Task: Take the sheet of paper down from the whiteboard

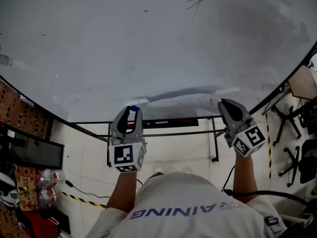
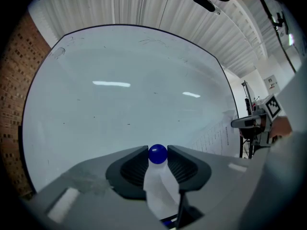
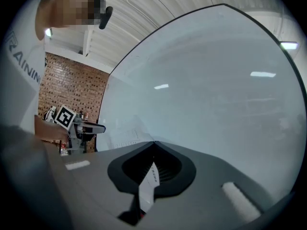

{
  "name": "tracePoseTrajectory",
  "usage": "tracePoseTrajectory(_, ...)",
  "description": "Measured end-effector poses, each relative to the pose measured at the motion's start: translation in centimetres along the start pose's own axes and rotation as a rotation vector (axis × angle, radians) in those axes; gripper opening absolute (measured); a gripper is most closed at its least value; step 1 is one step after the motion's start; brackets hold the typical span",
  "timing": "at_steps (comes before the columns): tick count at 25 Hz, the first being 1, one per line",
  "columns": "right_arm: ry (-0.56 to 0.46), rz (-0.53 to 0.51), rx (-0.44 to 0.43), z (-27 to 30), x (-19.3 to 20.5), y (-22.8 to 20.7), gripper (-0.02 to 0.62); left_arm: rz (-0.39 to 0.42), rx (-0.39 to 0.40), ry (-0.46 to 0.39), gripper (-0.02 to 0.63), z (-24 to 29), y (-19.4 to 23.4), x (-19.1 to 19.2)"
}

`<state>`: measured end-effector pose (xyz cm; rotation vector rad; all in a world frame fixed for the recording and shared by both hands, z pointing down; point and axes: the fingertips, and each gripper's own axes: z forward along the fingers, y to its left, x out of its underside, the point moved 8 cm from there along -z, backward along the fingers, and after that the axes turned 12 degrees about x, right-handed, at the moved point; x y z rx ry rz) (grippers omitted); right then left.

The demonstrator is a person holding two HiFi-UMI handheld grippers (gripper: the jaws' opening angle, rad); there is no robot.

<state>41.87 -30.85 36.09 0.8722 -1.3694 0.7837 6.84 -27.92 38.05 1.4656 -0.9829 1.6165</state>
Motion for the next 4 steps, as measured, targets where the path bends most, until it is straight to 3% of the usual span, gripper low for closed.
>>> tracePoseTrajectory(4, 0.0, -0.002, 0.007, 0.01, -0.07, -0.14, 0.008, -0.007, 0.001, 0.003, 0.13, 0.0, 0.09, 0.09)
